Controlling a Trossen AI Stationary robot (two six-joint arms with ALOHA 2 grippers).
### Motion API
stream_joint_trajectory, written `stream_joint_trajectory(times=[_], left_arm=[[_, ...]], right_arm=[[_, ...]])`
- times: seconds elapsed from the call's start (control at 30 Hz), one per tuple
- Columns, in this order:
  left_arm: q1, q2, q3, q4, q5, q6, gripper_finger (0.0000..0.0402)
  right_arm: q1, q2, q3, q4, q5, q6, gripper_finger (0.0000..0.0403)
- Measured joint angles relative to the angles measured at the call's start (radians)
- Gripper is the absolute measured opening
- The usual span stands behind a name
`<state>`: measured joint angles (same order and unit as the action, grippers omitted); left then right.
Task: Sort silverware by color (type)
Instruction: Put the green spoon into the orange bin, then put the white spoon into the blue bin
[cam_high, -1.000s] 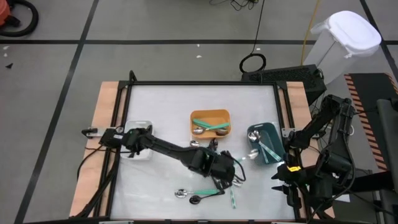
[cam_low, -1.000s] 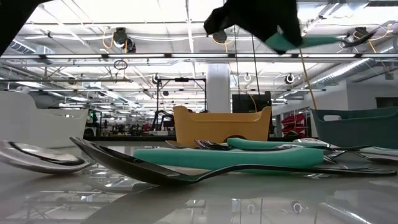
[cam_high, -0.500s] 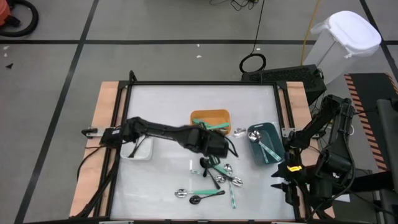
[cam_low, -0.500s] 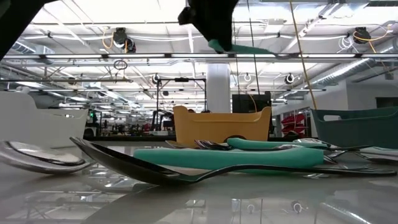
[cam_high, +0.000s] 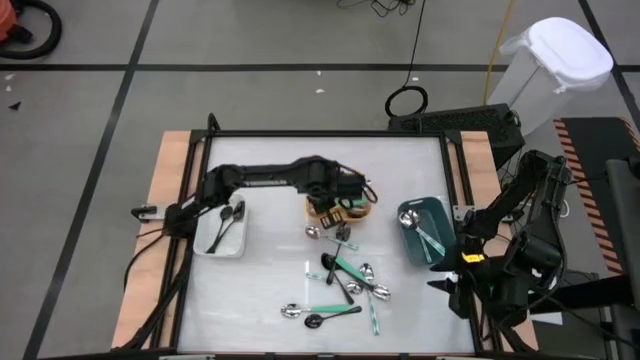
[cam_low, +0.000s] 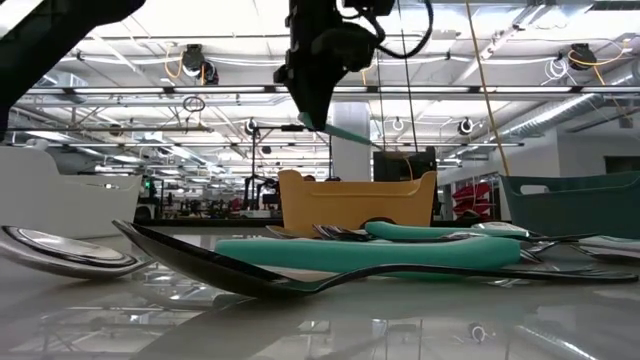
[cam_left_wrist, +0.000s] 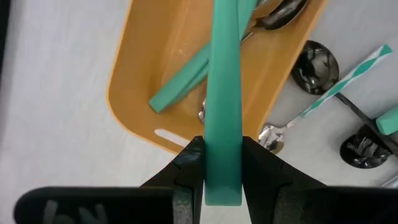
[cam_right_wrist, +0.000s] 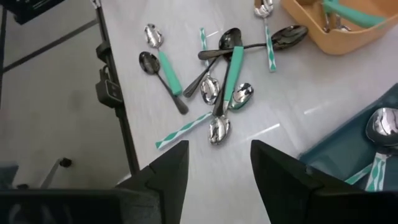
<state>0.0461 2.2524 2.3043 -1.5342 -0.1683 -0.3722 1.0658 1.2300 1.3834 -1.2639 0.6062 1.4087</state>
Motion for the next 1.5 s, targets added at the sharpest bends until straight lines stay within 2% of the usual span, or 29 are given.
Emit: stream_joint_trajectory(times=[0.3, 0.53, 0.8, 1.2, 1.5], left_arm=[[0.050, 0.000, -0.079, -0.005, 0.082, -0.020, 0.0077], [0.050, 0.000, -0.145, 0.088, 0.143, 0.030, 0.0077], [0.050, 0.000, -0.159, 0.102, 0.117, -0.020, 0.0109], [0.046, 0.000, -0.159, 0.121, 0.088, -0.087, 0.0116], [-0.045, 0.000, -0.158, 0.139, 0.131, -0.112, 0.0117]], right_arm=[[-0.020, 0.000, 0.000, -0.021, 0.003, 0.022, 0.0166], [-0.047, 0.000, 0.000, -0.031, 0.004, 0.015, 0.0166], [-0.065, 0.000, 0.000, -0.032, 0.001, 0.008, 0.0166], [-0.066, 0.000, 0.000, -0.032, -0.003, 0.009, 0.0166], [-0.065, 0.000, 0.000, -0.031, -0.007, 0.008, 0.0166]])
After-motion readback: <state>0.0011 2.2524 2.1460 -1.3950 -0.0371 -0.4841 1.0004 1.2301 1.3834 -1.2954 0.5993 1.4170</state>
